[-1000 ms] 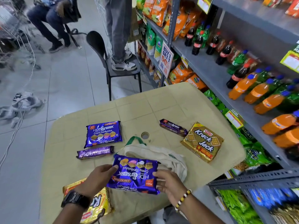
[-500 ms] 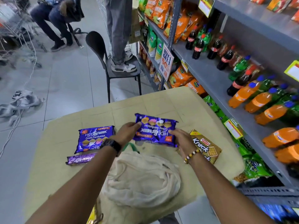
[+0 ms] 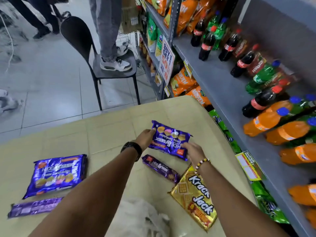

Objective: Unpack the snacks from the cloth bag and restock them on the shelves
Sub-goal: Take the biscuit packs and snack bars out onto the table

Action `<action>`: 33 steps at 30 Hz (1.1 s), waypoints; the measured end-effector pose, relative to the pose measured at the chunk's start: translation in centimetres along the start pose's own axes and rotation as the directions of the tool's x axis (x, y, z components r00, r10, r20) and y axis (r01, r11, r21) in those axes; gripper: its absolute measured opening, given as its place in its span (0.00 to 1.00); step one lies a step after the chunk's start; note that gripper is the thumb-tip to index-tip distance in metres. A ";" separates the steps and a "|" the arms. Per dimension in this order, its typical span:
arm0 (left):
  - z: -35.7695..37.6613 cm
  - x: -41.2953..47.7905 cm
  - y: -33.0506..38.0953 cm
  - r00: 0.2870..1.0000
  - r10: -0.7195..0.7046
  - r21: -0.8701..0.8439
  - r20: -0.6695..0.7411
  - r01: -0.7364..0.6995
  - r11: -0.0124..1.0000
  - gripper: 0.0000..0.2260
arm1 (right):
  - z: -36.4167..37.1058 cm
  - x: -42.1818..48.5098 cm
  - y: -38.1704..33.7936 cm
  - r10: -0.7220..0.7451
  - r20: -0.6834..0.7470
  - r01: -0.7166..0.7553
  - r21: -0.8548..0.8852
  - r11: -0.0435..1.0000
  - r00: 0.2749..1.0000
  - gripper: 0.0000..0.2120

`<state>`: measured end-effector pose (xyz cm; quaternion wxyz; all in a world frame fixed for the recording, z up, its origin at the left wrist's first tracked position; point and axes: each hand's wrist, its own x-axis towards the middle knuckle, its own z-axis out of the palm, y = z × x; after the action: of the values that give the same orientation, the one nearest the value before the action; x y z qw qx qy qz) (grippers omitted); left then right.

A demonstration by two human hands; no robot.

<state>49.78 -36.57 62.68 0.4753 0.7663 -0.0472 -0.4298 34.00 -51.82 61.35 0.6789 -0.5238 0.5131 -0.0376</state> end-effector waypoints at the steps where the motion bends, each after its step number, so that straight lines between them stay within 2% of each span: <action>1: 0.4 0.9 -0.6 1.000 -0.004 0.019 -0.006 0.004 1.000 0.22 | -0.1 0.7 0.6 0.013 0.010 -0.013 -0.039 0.999 1.000 0.07; 5: 1.1 2.6 -2.4 1.000 -0.030 0.064 0.009 0.029 0.998 0.19 | -0.1 2.2 2.5 0.021 0.034 -0.014 -0.181 0.983 0.999 0.01; 8: 0.6 2.2 -2.3 0.996 -0.039 0.084 0.078 0.032 0.996 0.17 | -0.3 2.6 2.5 0.012 0.062 0.007 -0.300 0.954 0.998 0.03; 10: -0.1 1.6 -2.4 0.994 -0.056 0.120 0.094 0.044 0.992 0.20 | -1.0 2.4 1.9 0.043 0.100 -0.009 -0.311 0.950 0.994 0.06; 12: -0.8 0.4 -2.8 0.998 -0.041 0.184 0.041 0.033 0.982 0.26 | -2.3 1.5 1.3 0.009 0.103 0.023 -0.312 0.950 0.995 0.06; 14: -1.0 -2.1 -3.7 0.999 0.009 0.171 -0.045 -0.002 0.985 0.28 | -4.5 -0.2 1.2 -0.068 0.073 0.088 -0.323 0.942 0.995 0.05; 15: -1.1 -3.4 -4.3 0.997 0.028 0.139 -0.077 -0.018 0.990 0.27 | -5.6 -1.0 1.3 -0.092 0.052 0.104 -0.324 0.940 0.994 0.08; 20: 0.8 -10.6 -8.3 0.991 0.095 0.113 -0.099 -0.084 0.990 0.21 | -11.0 -7.1 4.1 -0.136 -0.049 0.118 -0.263 0.957 0.990 0.06; 23: 2.9 -14.2 -10.3 0.998 0.061 0.086 -0.020 -0.059 0.995 0.20 | -13.1 -11.2 6.8 -0.158 -0.128 0.117 -0.282 0.952 0.979 0.07; 25: 4.5 -15.3 -11.1 1.000 -0.008 0.050 0.028 0.006 0.999 0.17 | -14.0 -12.8 8.4 -0.162 -0.148 0.111 -0.305 0.946 0.976 0.08; 28: 7.5 -17.3 -11.3 0.981 -0.170 -0.177 0.091 0.183 0.967 0.19 | -15.0 -14.3 9.5 -0.168 -0.147 0.104 -0.366 0.925 0.975 0.10; 29: 8.4 -17.9 -11.3 0.980 -0.175 -0.199 0.098 0.192 0.961 0.17 | -15.4 -14.3 9.8 -0.160 -0.142 0.092 -0.397 0.913 0.977 0.09; 31: 9.6 -18.3 -11.2 0.986 -0.139 -0.097 0.089 0.148 0.984 0.17 | -16.3 -13.6 9.9 -0.118 -0.159 0.037 -0.442 0.897 0.980 0.08; 33: 10.4 -18.0 -10.7 0.989 -0.108 0.001 0.098 0.109 0.994 0.23 | -17.1 -12.3 10.3 -0.069 -0.211 -0.041 -0.476 0.878 0.975 0.15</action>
<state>27.62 -29.25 63.68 0.4499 0.7447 -0.0279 -0.4922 10.63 -51.48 63.01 0.4670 -0.6711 0.5751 0.0267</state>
